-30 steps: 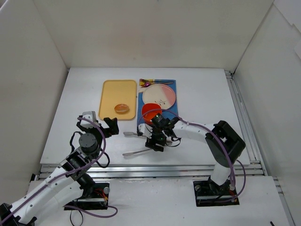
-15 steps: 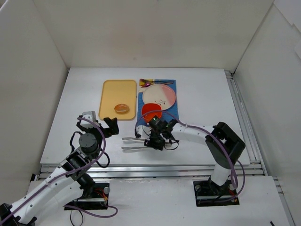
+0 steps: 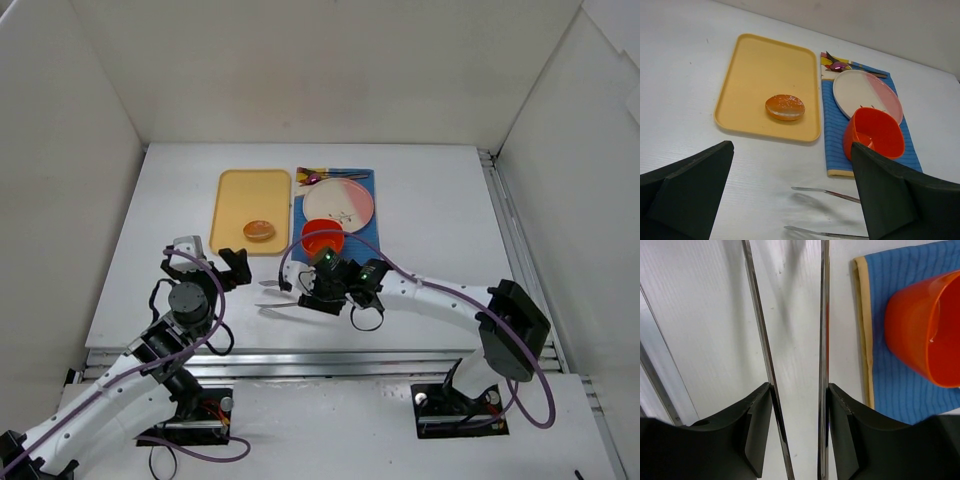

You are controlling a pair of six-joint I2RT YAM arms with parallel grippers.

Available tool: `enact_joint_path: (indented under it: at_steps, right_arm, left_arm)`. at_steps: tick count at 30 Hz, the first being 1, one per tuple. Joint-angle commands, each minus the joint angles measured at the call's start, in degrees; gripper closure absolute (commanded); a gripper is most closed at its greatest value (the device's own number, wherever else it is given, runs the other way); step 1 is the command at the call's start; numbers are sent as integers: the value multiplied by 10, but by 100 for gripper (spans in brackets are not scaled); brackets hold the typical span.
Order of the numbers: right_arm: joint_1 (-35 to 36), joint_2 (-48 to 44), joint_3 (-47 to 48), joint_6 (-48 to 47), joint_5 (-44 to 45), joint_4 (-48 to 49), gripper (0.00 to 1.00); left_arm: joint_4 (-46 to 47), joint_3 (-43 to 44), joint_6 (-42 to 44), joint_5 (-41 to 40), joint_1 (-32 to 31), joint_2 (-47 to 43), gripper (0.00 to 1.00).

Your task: Place the bread

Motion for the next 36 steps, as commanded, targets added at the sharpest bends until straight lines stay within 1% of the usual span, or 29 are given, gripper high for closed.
enact_joint_path:
  at_steps: [1,3,4,6,16,22,26,28,31,32,33,34,36]
  right_arm:
    - [6,-27,40,8,23,-1,58]
    - [10,-33,47,8,22,-8,59]
    - [12,-37,56,9,41,-11,59]
    - [13,-40,65,9,43,-20,60]
    - [22,-54,107,0,40,-50,60]
    - [23,-64,127,-12,45,-50,60]
    - [23,-43,168,-37,71,-49,60]
    - [17,-32,184,-55,75,-49,60]
    - [-20,-7,213,-74,38,-49,60]
    - [-42,10,230,-78,30,-49,60]
    - [-51,19,239,-83,29,-50,59]
    - [-59,29,259,-91,2,-49,59]
    - [-81,58,279,-101,-16,-48,59]
  left_arm:
    - [30,6,-7,-17,5,6,0]
    - [31,4,-7,-17,5,5,1]
    - [31,4,-8,-18,5,6,1]
    - [30,4,-7,-19,5,6,1]
    - [29,0,-10,-28,5,-1,1]
    - [18,-5,-24,-55,5,-19,1]
    - [16,-20,-35,-77,5,-42,1]
    - [17,-24,-37,-78,5,-52,1]
    - [17,-24,-37,-75,5,-52,1]
    - [17,-23,-36,-75,5,-50,0]
    - [19,-23,-36,-73,5,-45,1]
    - [22,-22,-34,-71,5,-44,0]
    - [21,-19,-33,-70,5,-37,1]
